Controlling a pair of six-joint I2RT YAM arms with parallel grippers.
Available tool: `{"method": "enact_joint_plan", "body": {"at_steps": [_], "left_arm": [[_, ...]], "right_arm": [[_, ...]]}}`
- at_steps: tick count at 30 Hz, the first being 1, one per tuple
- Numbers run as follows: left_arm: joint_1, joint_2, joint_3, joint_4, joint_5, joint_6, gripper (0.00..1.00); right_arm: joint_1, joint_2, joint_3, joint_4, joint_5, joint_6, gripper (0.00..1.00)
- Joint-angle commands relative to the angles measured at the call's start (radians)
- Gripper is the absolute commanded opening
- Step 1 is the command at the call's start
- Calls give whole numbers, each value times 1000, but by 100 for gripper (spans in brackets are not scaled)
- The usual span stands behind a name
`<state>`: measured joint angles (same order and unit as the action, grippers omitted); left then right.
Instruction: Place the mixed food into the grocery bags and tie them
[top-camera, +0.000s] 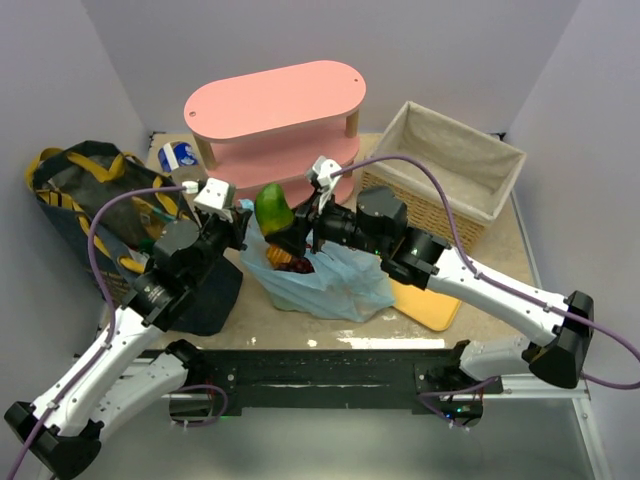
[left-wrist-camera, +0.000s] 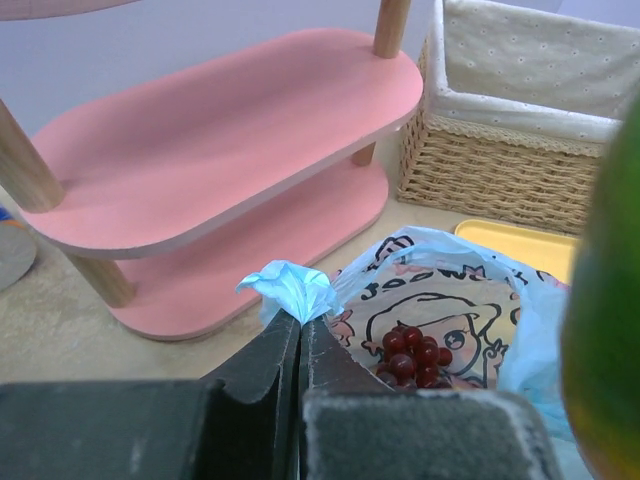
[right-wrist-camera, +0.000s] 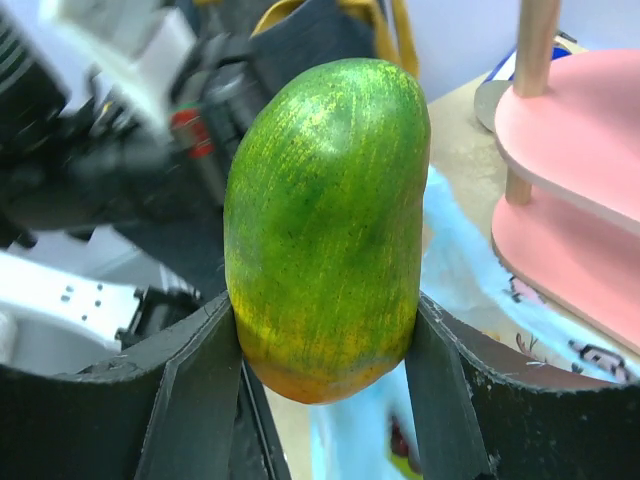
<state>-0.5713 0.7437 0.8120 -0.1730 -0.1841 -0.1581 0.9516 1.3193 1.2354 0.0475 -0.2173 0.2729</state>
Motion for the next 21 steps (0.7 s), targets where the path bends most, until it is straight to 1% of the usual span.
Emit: {"method": "enact_joint_plan", "body": {"at_steps": [1, 2, 4, 7, 8, 9, 10, 12, 16, 17, 19, 21], "left_arm": [[4, -29, 39, 46, 15, 45, 0], [5, -36, 38, 49, 17, 45, 0], [5, -44, 41, 55, 20, 45, 0], [5, -64, 41, 67, 24, 54, 0], [4, -70, 41, 67, 28, 57, 0], [5, -73, 44, 67, 34, 61, 0], [4, -75, 47, 64, 35, 63, 0], [4, -78, 52, 55, 40, 68, 0], [5, -86, 33, 69, 55, 88, 0], [5, -87, 30, 73, 57, 91, 0], [5, -83, 29, 78, 66, 104, 0], [4, -78, 24, 81, 75, 124, 0]], "right_arm": [[123, -32, 27, -101, 166, -135, 0], [145, -26, 38, -118, 202, -139, 0], [197, -11, 41, -156, 220, -150, 0], [243, 11, 1, -182, 361, -156, 0], [245, 29, -5, -192, 392, -156, 0], [245, 37, -8, -213, 463, -153, 0], [245, 40, -16, -224, 501, -144, 0], [245, 29, -30, -218, 576, -141, 0], [245, 15, -39, -231, 656, -168, 0], [245, 18, -31, -270, 679, -176, 0], [245, 24, -22, -291, 714, -187, 0], [245, 11, -24, -294, 705, -193, 0]]}}
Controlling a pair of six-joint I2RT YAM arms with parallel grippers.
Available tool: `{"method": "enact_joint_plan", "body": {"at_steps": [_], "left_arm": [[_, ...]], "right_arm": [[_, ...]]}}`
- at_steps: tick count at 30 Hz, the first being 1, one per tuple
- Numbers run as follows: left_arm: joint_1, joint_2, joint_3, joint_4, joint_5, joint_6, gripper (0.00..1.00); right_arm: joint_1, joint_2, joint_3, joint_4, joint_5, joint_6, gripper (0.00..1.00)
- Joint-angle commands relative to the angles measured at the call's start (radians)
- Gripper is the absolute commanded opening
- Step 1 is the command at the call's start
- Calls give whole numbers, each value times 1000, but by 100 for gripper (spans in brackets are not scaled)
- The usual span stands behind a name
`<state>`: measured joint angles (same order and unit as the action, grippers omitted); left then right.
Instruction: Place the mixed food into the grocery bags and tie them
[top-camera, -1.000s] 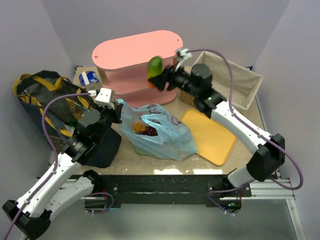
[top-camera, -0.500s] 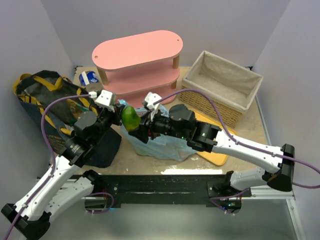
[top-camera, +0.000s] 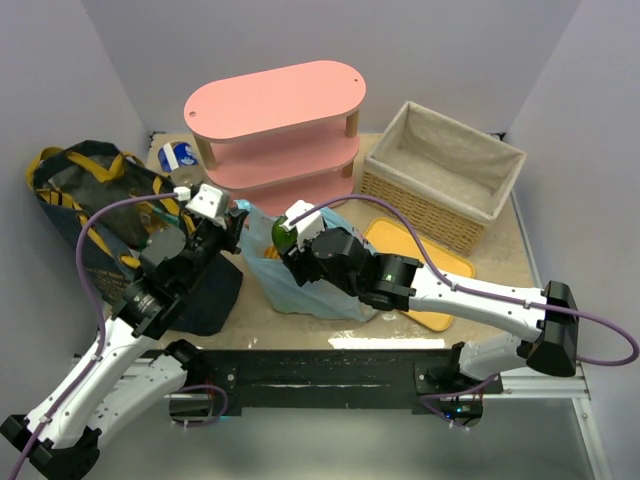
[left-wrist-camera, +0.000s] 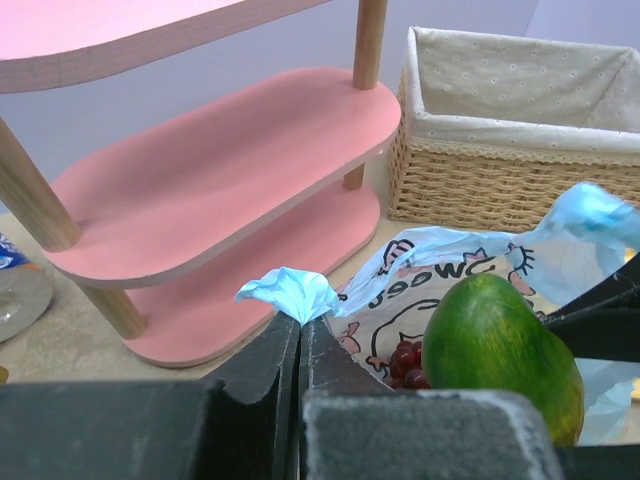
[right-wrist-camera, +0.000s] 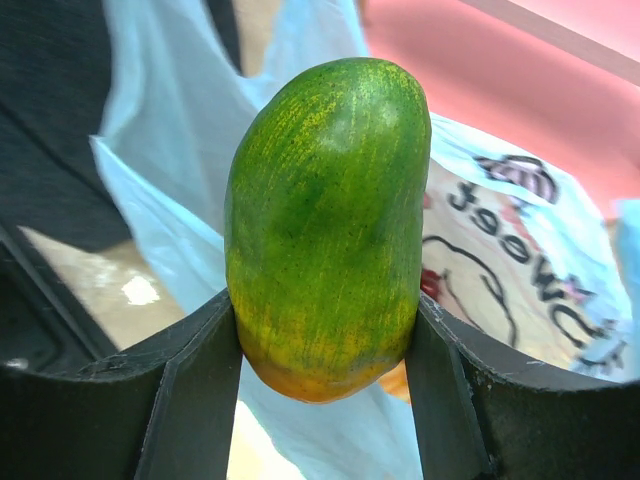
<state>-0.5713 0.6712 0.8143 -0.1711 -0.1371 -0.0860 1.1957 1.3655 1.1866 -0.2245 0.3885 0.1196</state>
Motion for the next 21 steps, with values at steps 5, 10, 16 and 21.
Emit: {"method": "enact_joint_plan", "body": {"at_steps": [5, 10, 16, 21], "left_arm": [[5, -10, 0, 108, 44, 109, 0], [4, -16, -23, 122, 85, 150, 0], [4, -27, -73, 156, 155, 177, 0], [5, -28, -70, 156, 145, 187, 0]], "right_arm": [[-1, -29, 47, -68, 119, -61, 0], [-1, -39, 85, -47, 64, -58, 0], [-1, 20, 162, -67, 62, -74, 0], [-14, 67, 160, -79, 73, -113, 0]]}}
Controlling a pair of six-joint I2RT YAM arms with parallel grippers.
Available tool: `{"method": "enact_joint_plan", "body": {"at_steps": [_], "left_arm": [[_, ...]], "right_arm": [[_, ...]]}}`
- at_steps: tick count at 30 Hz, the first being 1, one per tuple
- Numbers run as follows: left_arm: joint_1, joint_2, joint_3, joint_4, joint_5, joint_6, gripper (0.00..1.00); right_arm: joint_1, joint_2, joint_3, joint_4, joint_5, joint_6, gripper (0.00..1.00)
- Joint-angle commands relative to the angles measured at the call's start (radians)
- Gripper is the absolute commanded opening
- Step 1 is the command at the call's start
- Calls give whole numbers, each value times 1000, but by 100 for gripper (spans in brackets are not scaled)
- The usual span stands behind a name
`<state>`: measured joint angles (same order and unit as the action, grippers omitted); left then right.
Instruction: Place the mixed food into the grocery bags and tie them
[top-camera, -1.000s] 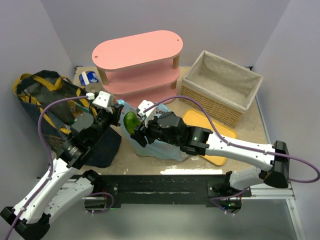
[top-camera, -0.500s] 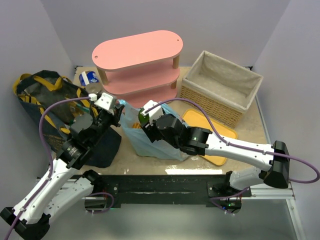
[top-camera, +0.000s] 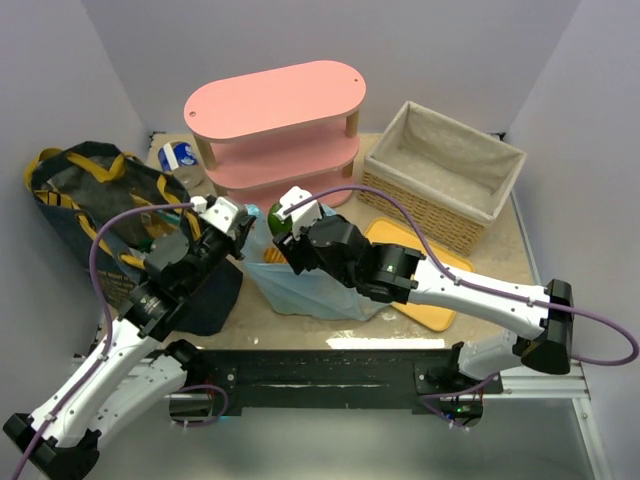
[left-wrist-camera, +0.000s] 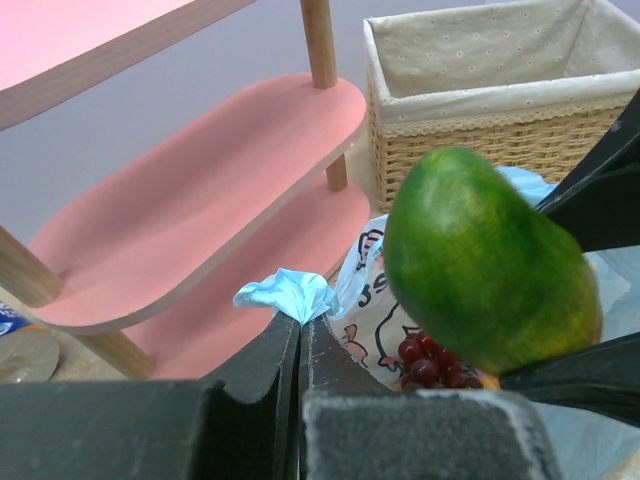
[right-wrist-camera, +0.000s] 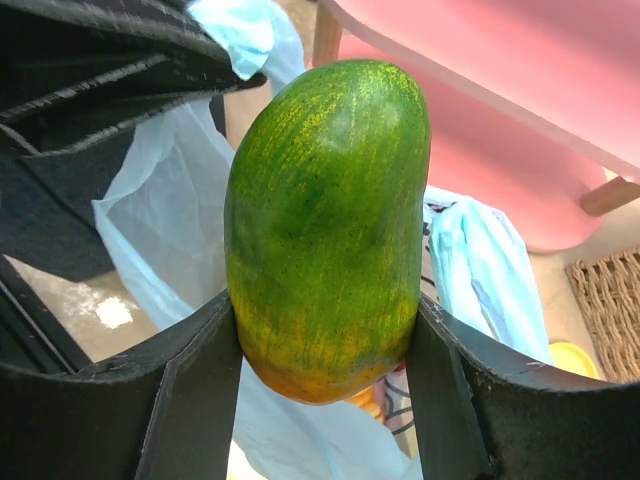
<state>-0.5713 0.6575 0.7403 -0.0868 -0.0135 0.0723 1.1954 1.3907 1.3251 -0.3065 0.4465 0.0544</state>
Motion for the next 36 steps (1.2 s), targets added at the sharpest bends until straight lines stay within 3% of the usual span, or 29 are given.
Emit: {"method": "enact_joint_plan", "body": {"at_steps": [1, 7, 8, 9, 11, 13, 14, 17, 23, 28, 36], "left_arm": [[5, -21, 2, 71, 23, 30, 0], [5, -47, 2, 104, 17, 26, 0], [4, -48, 4, 107, 17, 27, 0], [5, -48, 5, 107, 15, 26, 0], [4, -44, 8, 110, 29, 26, 0], [4, -33, 16, 110, 40, 32, 0], [5, -29, 19, 108, 46, 38, 0], [4, -12, 34, 99, 46, 49, 0], [5, 1, 41, 102, 49, 52, 0], [4, 1, 50, 104, 46, 20, 0], [5, 2, 62, 93, 50, 15, 0]], "right_arm": [[-22, 53, 19, -6, 20, -48, 0], [-45, 76, 17, -123, 8, -96, 0], [-43, 71, 23, -161, -9, -97, 8], [-45, 64, 37, -178, -28, -102, 28], [-43, 51, 51, -218, -101, -105, 55], [-43, 27, 78, -236, -176, -108, 64], [-45, 16, 88, -240, -297, -108, 69], [-45, -42, 137, -218, -467, -108, 79], [-104, -153, 218, -200, -523, -143, 94], [-259, -145, 232, -288, -487, -194, 95], [-261, -114, 128, -226, -499, -226, 95]]}}
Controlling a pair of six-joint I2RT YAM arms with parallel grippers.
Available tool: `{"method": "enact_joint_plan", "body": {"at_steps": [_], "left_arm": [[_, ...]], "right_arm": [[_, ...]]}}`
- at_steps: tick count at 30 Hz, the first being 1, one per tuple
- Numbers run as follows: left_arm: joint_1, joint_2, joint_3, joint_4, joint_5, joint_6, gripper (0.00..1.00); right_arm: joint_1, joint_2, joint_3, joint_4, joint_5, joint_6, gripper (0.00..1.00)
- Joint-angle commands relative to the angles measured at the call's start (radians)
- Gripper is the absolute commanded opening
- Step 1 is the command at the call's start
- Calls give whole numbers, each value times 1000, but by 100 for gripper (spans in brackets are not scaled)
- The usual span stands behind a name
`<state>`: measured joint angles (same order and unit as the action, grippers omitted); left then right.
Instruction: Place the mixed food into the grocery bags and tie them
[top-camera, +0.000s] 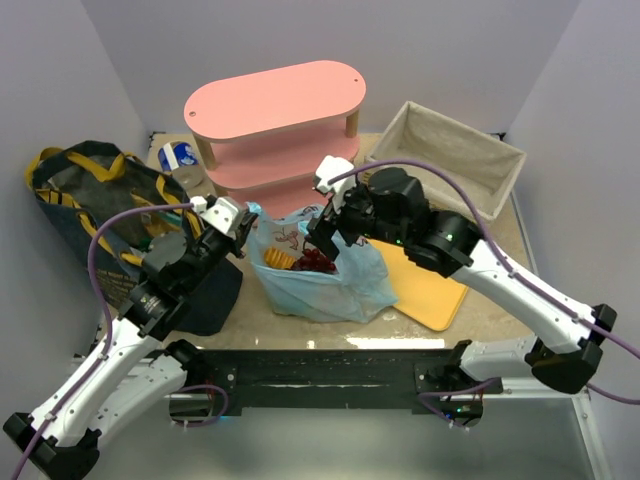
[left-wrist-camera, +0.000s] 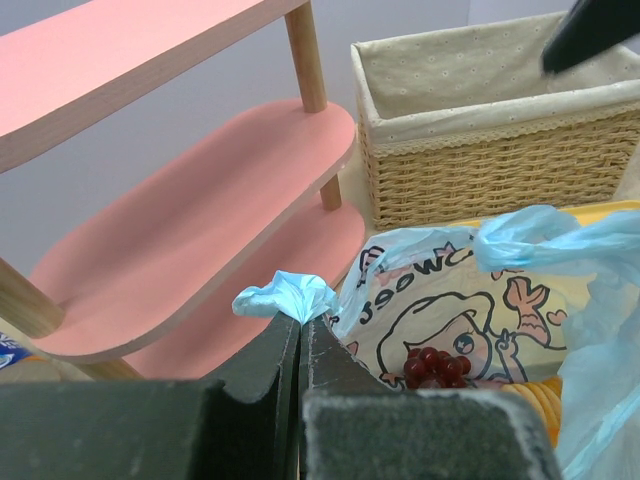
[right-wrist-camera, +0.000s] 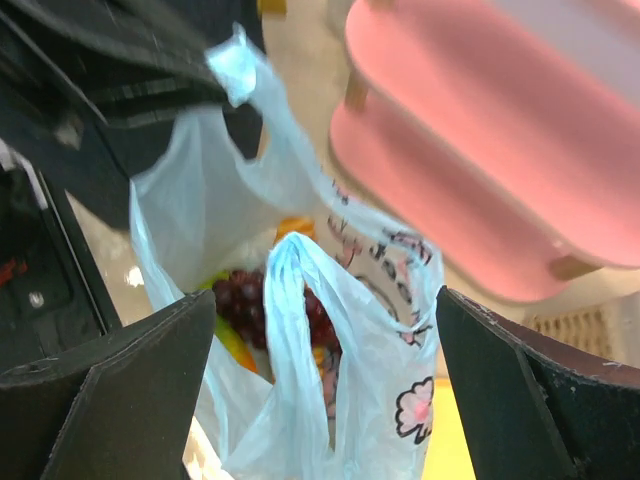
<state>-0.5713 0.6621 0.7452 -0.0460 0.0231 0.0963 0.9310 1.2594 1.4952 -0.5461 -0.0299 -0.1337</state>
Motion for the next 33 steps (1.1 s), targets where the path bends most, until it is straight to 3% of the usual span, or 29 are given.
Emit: {"method": "enact_joint_plan", "body": {"at_steps": [1, 6, 8, 9, 13, 16, 21, 29, 33], "left_arm": [[5, -1, 60, 52, 15, -9, 0], [4, 2, 68, 51, 14, -6, 0], [5, 4, 71, 51, 9, -1, 0], [4, 5, 80, 49, 8, 2, 0], [4, 22, 166, 48, -9, 40, 0], [5, 18, 253, 48, -12, 54, 0], [4, 4, 301, 16, 5, 28, 0], [5, -42, 185, 29, -83, -43, 0], [5, -35, 80, 81, -66, -89, 0]], "right_arm": [[3, 23, -46, 30, -30, -38, 95], [3, 64, -59, 67, -16, -38, 92], [3, 95, -38, 55, -22, -32, 78], [3, 98, -29, 52, -9, -24, 69], [3, 74, 58, 9, 94, 0, 2], [3, -3, 123, 14, 262, 17, 0], [3, -118, 83, 49, 459, 14, 0], [3, -138, -56, 43, 675, 60, 0], [2, -92, -104, 22, 682, 111, 0]]}}
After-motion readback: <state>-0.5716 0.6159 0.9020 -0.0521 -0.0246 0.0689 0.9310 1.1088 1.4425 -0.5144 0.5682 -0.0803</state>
